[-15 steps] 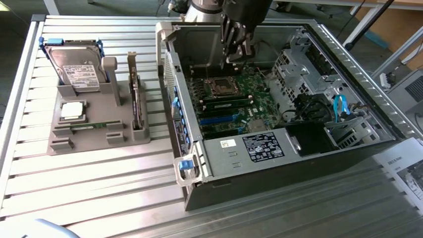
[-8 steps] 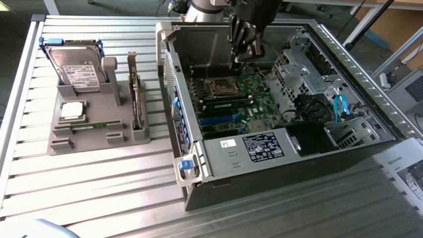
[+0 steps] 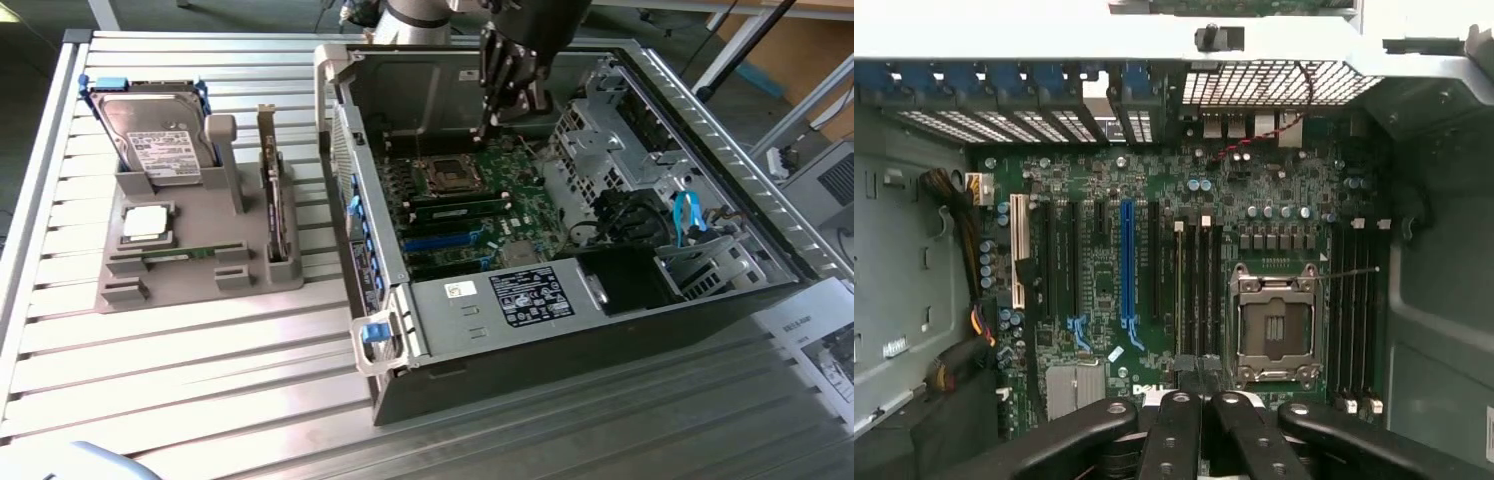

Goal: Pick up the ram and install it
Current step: 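Press down the ram until it locks into place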

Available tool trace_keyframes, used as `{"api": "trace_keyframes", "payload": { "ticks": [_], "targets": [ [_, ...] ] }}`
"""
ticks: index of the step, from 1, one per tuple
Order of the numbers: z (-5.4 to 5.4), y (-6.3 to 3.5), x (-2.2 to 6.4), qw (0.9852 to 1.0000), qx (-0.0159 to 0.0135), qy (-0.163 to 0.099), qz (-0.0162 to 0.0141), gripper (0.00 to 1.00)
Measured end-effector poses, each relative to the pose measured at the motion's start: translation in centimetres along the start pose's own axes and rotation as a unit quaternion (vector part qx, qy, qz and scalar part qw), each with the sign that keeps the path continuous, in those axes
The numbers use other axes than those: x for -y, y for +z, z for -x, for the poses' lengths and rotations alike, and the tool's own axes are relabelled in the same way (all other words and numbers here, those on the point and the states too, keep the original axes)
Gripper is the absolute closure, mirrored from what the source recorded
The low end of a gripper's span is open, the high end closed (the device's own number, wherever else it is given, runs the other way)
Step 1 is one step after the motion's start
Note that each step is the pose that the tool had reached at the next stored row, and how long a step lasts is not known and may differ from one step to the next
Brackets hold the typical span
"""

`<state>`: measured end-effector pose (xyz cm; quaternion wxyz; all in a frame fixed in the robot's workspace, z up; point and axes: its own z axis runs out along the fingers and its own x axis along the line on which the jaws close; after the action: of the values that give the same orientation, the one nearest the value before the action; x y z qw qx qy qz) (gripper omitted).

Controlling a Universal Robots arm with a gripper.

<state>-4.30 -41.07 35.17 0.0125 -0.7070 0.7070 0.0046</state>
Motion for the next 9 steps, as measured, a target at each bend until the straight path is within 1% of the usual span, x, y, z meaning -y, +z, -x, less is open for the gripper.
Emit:
{"api": "trace_keyframes", "payload": {
  "ticks": [5, 9],
  "targets": [
    [0.0, 0.02, 1.07, 1.0, 0.0001, 0.0, 0.0, 0.9],
    [0.0, 0.02, 1.67, 1.0, 0.0001, 0.0, 0.0, 0.9]
  ]
}}
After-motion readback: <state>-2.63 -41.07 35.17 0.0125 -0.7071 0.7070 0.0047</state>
